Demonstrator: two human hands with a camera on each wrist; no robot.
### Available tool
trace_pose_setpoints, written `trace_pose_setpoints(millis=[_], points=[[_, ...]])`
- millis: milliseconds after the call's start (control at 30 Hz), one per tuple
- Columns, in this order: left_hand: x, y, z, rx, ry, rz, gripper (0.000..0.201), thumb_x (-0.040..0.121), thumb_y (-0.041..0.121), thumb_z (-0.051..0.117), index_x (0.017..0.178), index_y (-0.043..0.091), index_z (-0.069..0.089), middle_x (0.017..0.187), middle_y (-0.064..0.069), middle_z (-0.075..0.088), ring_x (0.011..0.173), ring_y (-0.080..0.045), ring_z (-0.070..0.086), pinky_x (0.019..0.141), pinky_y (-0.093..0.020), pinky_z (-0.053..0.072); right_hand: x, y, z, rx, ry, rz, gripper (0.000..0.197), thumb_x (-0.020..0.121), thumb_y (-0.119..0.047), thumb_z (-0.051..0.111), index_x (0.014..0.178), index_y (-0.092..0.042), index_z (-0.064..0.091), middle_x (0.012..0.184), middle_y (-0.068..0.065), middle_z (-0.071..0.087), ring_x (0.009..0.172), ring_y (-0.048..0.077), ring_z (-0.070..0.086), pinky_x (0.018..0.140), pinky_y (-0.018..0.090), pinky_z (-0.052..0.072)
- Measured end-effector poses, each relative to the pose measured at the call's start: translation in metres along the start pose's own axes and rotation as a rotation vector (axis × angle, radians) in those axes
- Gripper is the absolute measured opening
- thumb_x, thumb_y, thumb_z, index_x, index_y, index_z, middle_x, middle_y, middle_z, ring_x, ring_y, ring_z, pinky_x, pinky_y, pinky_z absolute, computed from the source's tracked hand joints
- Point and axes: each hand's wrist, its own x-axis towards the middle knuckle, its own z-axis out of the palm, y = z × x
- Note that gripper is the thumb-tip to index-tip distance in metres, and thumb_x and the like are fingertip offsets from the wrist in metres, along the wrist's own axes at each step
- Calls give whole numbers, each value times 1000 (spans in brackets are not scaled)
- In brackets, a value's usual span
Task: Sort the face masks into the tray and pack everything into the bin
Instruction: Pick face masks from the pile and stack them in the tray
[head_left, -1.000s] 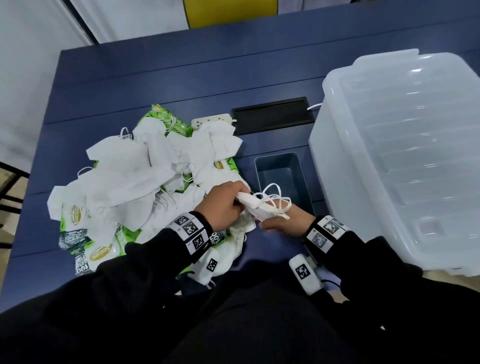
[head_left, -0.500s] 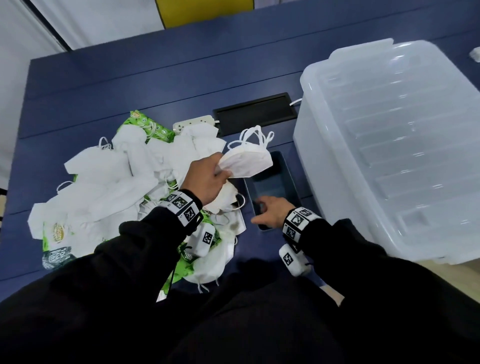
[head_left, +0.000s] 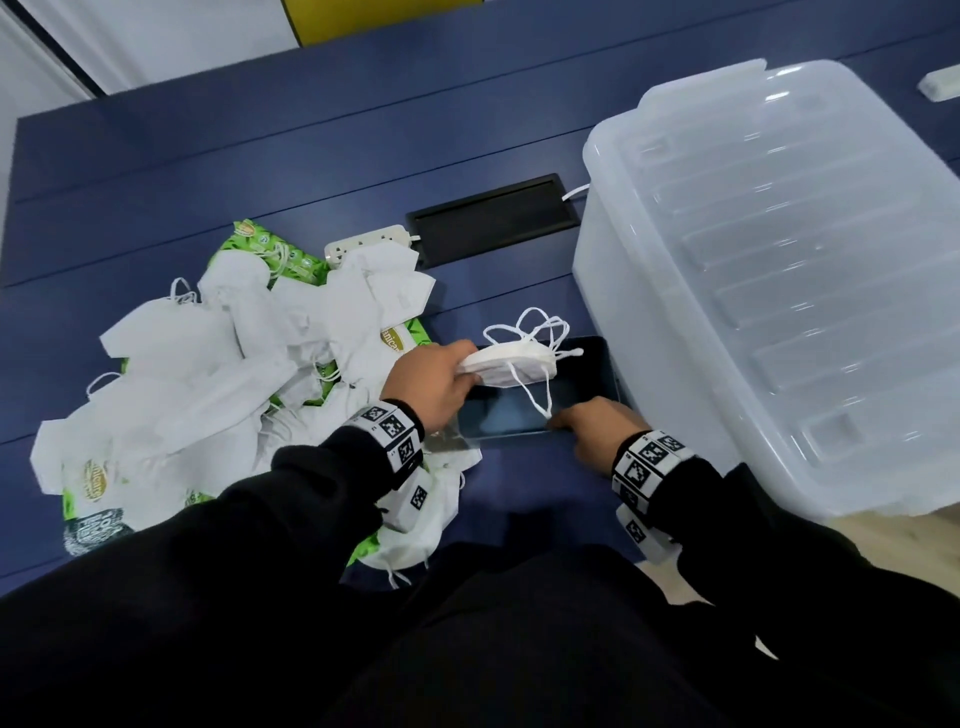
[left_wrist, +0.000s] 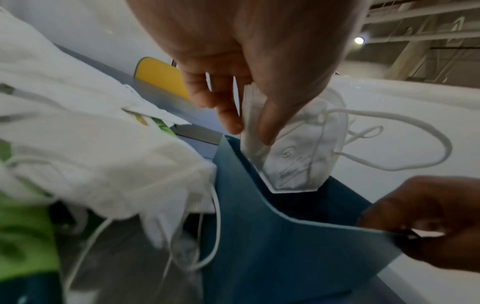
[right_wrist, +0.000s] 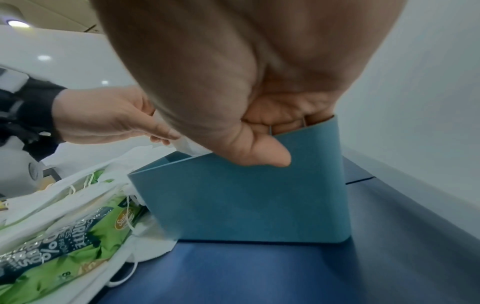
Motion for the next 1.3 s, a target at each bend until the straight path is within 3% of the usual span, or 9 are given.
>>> trace_pose_setpoints(millis=[167, 300, 433, 533, 600, 833, 967, 1067, 1300], points=[[-6, 7, 18, 49, 31, -45, 21, 93, 37, 65, 113, 31, 69, 88, -10, 65, 83, -32, 62, 75, -35, 46, -4, 4, -2, 113, 2, 7, 39, 81, -17, 57, 115, -31, 67, 112, 3, 72, 108, 31, 67, 91, 37, 54], [-8, 11, 27, 151, 28, -59, 20, 95, 33, 61, 112, 29, 69, 89, -11, 67, 90, -33, 61, 81, -36, 41, -6, -8, -9, 391, 358, -139, 36, 75, -54, 74, 88, -23, 59, 79, -9, 65, 76, 13, 61, 73, 32, 49], [-7, 11, 29, 216, 32, -59, 21, 91, 30, 56, 108, 30, 68, 87, -5, 69, 91, -31, 59, 80, -39, 39, 0, -30, -23, 259, 714, -248, 62, 61, -52, 85, 109, -28, 54, 112, -8, 57, 100, 18, 50, 86, 33, 43], [-4, 12, 26, 254, 48, -26, 24, 90, 27, 57, 111, 29, 69, 95, 1, 71, 93, -29, 57, 80, -40, 40, 23, -37, -20, 28, 593, -184, 86, 62, -41, 84, 139, -35, 46, 150, -2, 41, 136, 28, 38, 107, 48, 38], [-2, 12, 23, 260, 58, -17, 22, 93, 28, 56, 111, 27, 68, 100, 1, 70, 96, -29, 57, 80, -41, 38, 37, -40, -16, -66, 511, -131, 82, 68, -31, 79, 142, -39, 44, 156, -1, 36, 141, 32, 33, 109, 53, 35], [-1, -4, 16, 145, 67, -2, 18, 96, 32, 60, 111, 27, 69, 102, 1, 69, 98, -28, 59, 84, -42, 41, 56, -28, -22, 0, 613, -111, 31, 76, -23, 69, 106, -30, 67, 121, -3, 61, 115, 29, 55, 100, 52, 38], [-1, -13, 12, 99, 82, -8, 20, 96, 33, 62, 113, 27, 71, 102, 2, 71, 99, -27, 60, 86, -42, 43, 51, -12, -27, 133, 621, -76, 24, 75, -30, 67, 98, -29, 65, 112, -8, 63, 110, 21, 58, 106, 50, 36], [3, -11, 12, 130, 68, 2, 20, 97, 32, 60, 114, 26, 68, 105, 1, 70, 101, -27, 59, 86, -41, 41, 46, -3, -27, 429, 716, 28, 10, 80, -26, 66, 87, -24, 59, 88, -9, 63, 85, 21, 59, 90, 39, 47], [4, -3, 28, 194, 83, 2, 17, 98, 30, 58, 114, 26, 56, 104, 2, 67, 97, -28, 54, 79, -40, 33, 54, 4, -31, 488, 748, 175, 7, 79, -25, 68, 82, -28, 63, 106, -9, 63, 101, 20, 59, 92, 36, 47]])
